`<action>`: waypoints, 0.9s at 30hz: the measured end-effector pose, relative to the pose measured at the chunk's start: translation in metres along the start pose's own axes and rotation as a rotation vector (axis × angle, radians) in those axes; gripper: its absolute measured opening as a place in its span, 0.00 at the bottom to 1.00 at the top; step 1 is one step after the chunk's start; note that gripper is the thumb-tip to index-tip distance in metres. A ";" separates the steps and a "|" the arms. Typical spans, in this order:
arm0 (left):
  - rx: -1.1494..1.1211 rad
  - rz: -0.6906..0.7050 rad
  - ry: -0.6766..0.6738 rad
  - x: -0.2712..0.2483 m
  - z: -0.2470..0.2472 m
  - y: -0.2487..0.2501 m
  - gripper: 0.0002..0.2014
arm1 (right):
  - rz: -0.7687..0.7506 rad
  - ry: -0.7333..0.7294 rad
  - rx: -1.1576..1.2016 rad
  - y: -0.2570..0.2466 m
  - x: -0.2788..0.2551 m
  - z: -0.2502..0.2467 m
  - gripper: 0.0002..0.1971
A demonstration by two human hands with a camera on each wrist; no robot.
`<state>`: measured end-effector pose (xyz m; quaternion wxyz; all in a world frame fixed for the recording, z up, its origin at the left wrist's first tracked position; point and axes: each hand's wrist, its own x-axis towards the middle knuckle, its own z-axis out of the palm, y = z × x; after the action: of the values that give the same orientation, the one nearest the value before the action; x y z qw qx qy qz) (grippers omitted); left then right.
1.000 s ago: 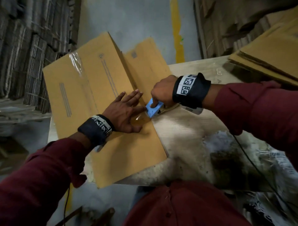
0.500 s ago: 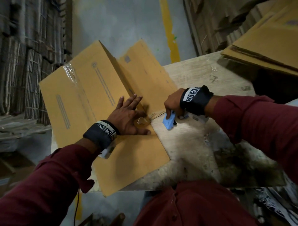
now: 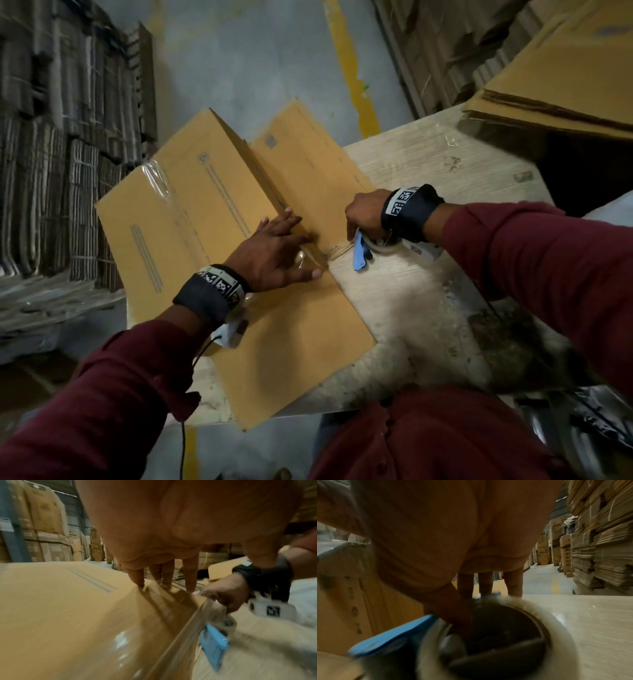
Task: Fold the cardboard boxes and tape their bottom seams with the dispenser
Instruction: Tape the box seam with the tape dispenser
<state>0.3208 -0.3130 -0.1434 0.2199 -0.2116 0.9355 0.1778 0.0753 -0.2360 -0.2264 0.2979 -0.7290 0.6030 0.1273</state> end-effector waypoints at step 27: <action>-0.245 0.120 0.169 -0.014 0.021 -0.057 0.15 | 0.489 1.362 1.255 -0.231 0.035 0.132 0.38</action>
<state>0.3661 -0.3480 -0.1678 0.1020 -0.1950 0.9330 0.2849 0.3269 -0.1643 -0.2854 0.1847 -0.2080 0.7407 -0.6116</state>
